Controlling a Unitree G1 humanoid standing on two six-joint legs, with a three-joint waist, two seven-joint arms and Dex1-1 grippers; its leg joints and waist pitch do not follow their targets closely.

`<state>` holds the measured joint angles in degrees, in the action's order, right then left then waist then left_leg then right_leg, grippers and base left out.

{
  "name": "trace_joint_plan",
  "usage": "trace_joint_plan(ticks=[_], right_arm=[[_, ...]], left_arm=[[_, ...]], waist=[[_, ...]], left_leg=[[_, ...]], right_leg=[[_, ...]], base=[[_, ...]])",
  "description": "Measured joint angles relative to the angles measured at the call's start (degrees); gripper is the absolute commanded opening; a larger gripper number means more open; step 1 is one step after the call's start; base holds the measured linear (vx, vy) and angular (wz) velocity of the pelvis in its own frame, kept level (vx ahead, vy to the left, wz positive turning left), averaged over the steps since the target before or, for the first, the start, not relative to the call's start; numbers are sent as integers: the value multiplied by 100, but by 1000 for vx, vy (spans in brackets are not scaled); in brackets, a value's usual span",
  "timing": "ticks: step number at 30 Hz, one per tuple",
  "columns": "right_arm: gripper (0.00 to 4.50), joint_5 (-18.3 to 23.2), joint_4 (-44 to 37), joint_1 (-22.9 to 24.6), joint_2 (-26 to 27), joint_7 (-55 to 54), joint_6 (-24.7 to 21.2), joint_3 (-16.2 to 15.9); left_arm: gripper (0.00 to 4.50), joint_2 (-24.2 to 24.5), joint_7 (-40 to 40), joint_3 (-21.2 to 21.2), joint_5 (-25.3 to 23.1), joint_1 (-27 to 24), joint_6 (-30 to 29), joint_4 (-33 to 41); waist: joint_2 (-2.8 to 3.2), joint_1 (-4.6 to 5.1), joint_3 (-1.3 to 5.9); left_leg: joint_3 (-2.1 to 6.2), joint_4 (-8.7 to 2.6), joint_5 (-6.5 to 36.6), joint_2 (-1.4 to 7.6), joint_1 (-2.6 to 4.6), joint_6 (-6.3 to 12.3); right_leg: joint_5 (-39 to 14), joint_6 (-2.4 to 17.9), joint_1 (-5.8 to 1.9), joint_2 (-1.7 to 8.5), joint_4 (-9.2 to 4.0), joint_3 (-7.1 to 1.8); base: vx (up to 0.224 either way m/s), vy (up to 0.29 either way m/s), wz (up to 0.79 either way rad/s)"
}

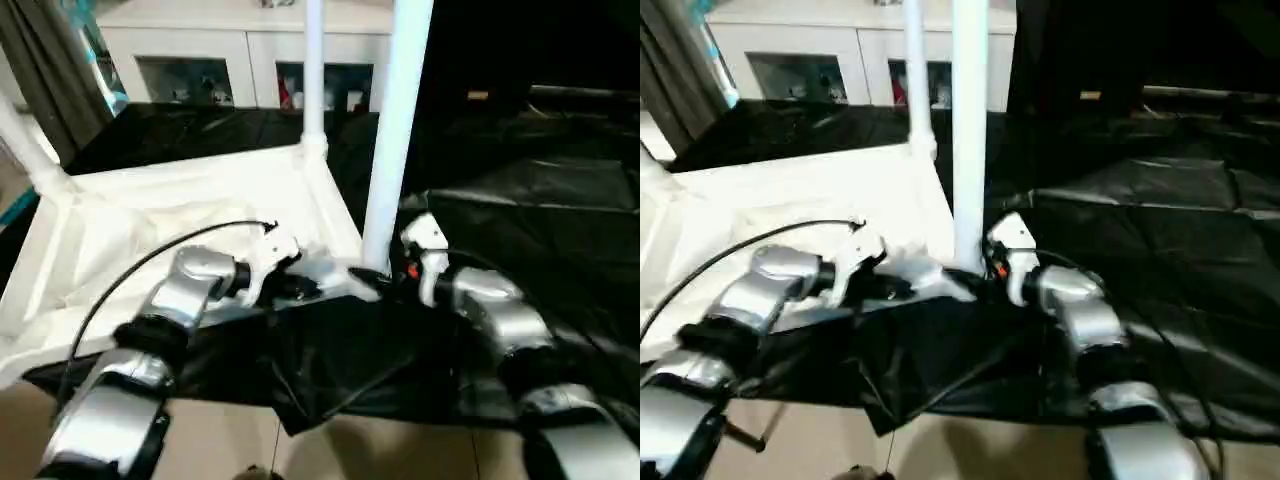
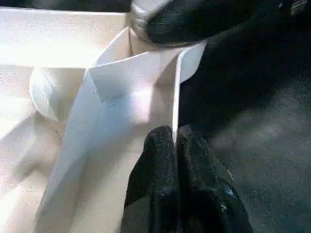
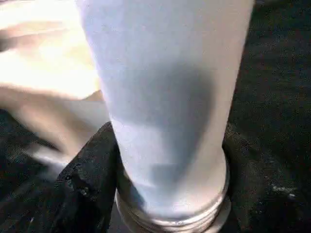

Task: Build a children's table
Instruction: Rotate leg to tighten

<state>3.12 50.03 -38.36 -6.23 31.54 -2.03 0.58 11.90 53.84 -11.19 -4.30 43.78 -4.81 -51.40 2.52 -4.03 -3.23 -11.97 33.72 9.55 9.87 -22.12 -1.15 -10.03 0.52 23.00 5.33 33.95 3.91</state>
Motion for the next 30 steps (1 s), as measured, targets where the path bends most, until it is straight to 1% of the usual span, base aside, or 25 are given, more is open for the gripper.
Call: trace_joint_plan(ticks=[2,5,8,10,13,14,18,19,21,22,26,28,30], right_arm=[[269,-11,155,-97,167,-619,-1,146],[269,-30,419,-282,383,-1355,14,323],[269,-56,540,-348,448,-1632,95,346],[339,-54,563,-347,449,-1632,153,346],[341,-43,565,-330,466,-1511,243,347],[367,-39,566,-327,466,-1443,268,348],[367,-27,408,-197,342,-651,316,317],[367,-24,360,-160,259,-383,326,259],[367,4,83,24,-19,402,312,36],[367,31,39,68,-76,635,307,-8],[367,169,-413,299,-504,1743,187,-294],[367,205,-517,327,-628,2110,123,-392],[346,220,-627,376,-694,2362,82,-479]], left_arm=[[0,-191,-324,29,-1,74,-59,-118],[0,-433,-749,104,-14,160,-175,-258],[0,-527,-903,138,-15,185,-228,-293],[0,-529,-904,141,-15,185,-228,-293],[0,-504,-835,162,-14,185,-224,-291],[0,-474,-771,169,-12,183,-207,-289],[0,-236,-298,128,5,87,-108,-154],[0,-161,-160,131,24,42,-94,-91],[0,30,242,117,77,-84,8,58],[0,97,386,117,109,-115,43,84],[0,372,1052,8,191,-149,135,190],[0,452,1295,-40,204,-164,135,254],[0,487,1508,-112,224,-169,132,327]], waist=[[0,33,0],[0,42,0],[3,41,2],[3,41,2],[3,49,2],[0,59,1],[0,89,1],[0,94,1],[-2,83,2],[-2,75,2],[-2,-6,2],[-2,-50,2],[-2,-112,2]], left_leg=[[0,1,0,-4,3,0],[1,-1,0,-6,7,0],[1,-1,0,-7,8,1],[1,-3,0,-7,7,1],[1,-5,0,-7,5,1],[1,-6,0,-7,4,1],[1,-13,0,-3,2,1],[1,-13,0,-2,2,1],[1,-13,0,3,2,1],[2,-12,0,6,2,1],[2,-16,5,13,-19,11],[0,-14,9,13,-28,17],[0,-7,11,12,-35,20]], right_leg=[[0,-1,-8,1,-3,-5],[0,-1,-19,1,-6,-6],[-1,-1,-24,1,-7,-6],[-1,-1,-24,1,-10,-6],[-1,-1,-23,1,-11,-6],[0,-1,-20,1,-10,-6],[2,2,-10,1,-3,-2],[5,7,-5,1,2,-1],[24,35,-4,-1,11,6],[23,33,-3,-2,17,8],[2,19,12,-6,13,16],[0,21,17,-6,9,16],[0,22,18,-4,8,15]], base=[[0,0,0],[0,0,0],[0,0,0],[0,0,0],[0,0,0],[0,0,0],[0,0,0],[0,0,0],[0,0,0],[0,0,0],[0,0,0],[0,0,0],[0,0,0]])
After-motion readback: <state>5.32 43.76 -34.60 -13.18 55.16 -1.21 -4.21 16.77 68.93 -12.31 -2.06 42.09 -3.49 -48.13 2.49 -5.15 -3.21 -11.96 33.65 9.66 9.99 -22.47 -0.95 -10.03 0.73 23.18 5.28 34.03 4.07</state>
